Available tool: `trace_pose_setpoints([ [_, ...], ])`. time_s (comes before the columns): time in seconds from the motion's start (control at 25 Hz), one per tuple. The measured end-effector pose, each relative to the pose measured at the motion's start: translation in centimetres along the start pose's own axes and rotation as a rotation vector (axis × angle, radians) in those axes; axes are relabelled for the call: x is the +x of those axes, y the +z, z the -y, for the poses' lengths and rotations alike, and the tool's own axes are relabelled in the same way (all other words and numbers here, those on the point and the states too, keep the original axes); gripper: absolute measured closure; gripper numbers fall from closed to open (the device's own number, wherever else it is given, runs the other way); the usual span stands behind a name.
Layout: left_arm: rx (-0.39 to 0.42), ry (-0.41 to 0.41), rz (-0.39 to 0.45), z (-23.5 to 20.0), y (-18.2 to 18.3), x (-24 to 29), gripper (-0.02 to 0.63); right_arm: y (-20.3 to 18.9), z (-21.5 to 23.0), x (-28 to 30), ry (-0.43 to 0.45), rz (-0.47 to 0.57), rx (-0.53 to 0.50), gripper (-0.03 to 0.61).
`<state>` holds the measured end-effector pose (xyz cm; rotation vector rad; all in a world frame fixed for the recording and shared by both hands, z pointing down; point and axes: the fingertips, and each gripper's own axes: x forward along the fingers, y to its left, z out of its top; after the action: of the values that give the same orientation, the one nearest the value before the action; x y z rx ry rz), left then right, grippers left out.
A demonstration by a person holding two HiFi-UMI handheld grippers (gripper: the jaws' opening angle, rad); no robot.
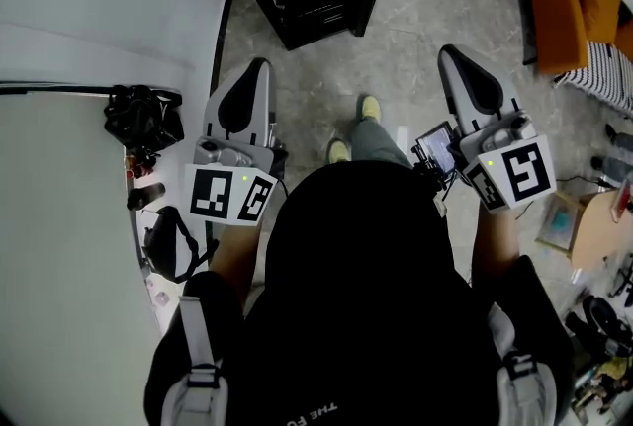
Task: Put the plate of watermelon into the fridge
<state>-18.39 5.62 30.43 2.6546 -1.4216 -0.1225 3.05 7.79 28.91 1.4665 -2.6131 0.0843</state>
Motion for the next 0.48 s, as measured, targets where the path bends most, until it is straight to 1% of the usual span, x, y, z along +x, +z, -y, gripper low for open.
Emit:
trace_pose_setpoints([
  [0.08, -0.002, -0.002, 0.003, 0.7, 0.2, -0.4, 0.6, -0.1, 0.1, -0.8, -0.015, -0.014, 0.003, 0.572],
  [0.16, -0.002, -0.001, 0.007, 1.2, 0.5, -0.7, 0.6, 0.0, 0.1, -1.3, -0.017, -0.006, 0.029, 0.572],
  [0.24, -0.002, 0.003, 0.007, 1.5, 0.5, -1.0, 0.6, -0.2, 0.1, -1.6, -0.017, -0.009, 0.021, 0.572],
  [0.32, 0.0, 0.008, -0.002, 1.8, 0.4, -1.4, 0.6, -0.9, -0.1, -1.9, -0.013, -0.024, 0.015, 0.572],
  [0.48, -0.014, 0.004, -0.02, 2.7, 0.1, -1.5, 0.6, -1.5, -0.4, -2.3, -0.01, -0.031, 0.051, 0.572],
])
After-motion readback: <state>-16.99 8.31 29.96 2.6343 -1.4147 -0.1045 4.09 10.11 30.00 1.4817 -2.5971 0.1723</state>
